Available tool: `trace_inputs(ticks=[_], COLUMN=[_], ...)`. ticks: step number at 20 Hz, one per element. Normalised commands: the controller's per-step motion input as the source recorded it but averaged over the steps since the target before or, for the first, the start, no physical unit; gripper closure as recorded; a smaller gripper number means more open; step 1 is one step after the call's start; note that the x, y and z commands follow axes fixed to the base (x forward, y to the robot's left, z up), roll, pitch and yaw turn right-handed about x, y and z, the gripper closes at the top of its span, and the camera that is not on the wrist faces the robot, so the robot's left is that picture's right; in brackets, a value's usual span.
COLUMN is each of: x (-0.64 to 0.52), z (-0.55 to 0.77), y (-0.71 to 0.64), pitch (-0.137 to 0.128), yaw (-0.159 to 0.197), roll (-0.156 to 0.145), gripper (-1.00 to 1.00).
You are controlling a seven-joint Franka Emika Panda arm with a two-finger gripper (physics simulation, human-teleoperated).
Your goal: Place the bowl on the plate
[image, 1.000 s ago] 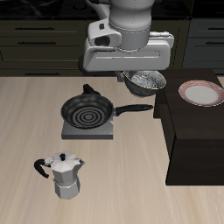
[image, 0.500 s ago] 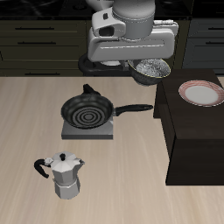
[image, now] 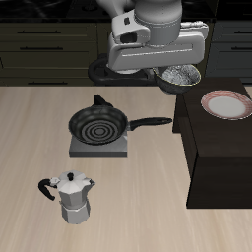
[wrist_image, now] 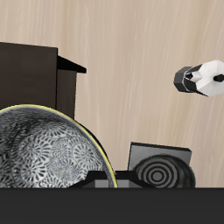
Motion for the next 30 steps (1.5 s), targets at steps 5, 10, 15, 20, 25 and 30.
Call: trace_inputs(ticks=[5, 10, 15, 20, 25, 30], x=[-0.08, -0.05, -0.13, -0.18, -0.14, -0.09], z=[-0.07, -0.08, -0.14, -0.07, -0.09, -0.07], y=[0.22, 0.23, 0.36, 0.27, 0.23, 0.27], pitch=[0.003, 0.007, 0.012, -0.003, 0.001, 0.006], yaw=[0.005, 0.009, 0.023, 0.024, 0.032, 0.021], roll=[0.011, 0.014, 0.015, -0.005, 0.021, 0.018], gripper=[1.00, 1.00, 1.00, 1.00, 1.00, 1.00])
